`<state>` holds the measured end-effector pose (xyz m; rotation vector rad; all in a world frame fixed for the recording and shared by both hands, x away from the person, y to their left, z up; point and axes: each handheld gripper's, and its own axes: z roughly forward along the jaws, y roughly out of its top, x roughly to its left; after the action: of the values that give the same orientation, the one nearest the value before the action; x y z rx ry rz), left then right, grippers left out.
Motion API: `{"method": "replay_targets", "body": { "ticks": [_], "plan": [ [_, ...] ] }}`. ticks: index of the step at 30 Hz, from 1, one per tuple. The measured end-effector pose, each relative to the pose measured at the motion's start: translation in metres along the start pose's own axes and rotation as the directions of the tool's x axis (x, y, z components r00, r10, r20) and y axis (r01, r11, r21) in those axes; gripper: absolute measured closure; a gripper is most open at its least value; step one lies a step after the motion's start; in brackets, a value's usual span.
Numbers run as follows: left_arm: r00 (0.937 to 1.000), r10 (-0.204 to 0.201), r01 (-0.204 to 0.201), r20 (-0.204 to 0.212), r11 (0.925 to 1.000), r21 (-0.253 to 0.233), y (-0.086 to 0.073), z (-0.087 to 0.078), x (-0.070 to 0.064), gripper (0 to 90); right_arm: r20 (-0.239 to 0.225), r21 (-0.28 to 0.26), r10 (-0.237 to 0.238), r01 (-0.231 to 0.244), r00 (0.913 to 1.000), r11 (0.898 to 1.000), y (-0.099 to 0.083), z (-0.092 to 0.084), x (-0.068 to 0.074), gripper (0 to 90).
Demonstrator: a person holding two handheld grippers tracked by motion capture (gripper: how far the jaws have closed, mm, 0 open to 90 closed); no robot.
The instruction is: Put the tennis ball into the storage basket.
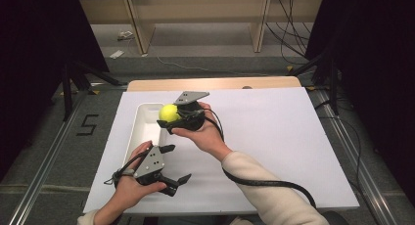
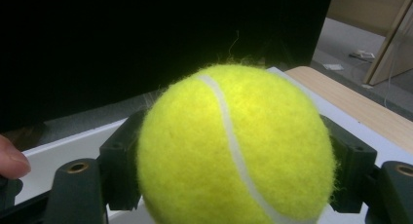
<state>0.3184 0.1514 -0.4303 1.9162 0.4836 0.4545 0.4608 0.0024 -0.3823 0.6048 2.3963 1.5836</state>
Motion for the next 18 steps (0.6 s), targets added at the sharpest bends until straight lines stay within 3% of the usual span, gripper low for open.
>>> {"method": "replay_targets", "body": {
  "ticks": [18],
  "plan": [
    [1.0, 0.0, 0.0, 0.0, 1.0, -0.001, 0.0, -0.0001, 0.0001, 0.4, -0.011, 0.01, -0.001, 0.001, 0.9999, 1.0, 0.0049, 0.0053, 0.0015, 26.2]
  ]
}}
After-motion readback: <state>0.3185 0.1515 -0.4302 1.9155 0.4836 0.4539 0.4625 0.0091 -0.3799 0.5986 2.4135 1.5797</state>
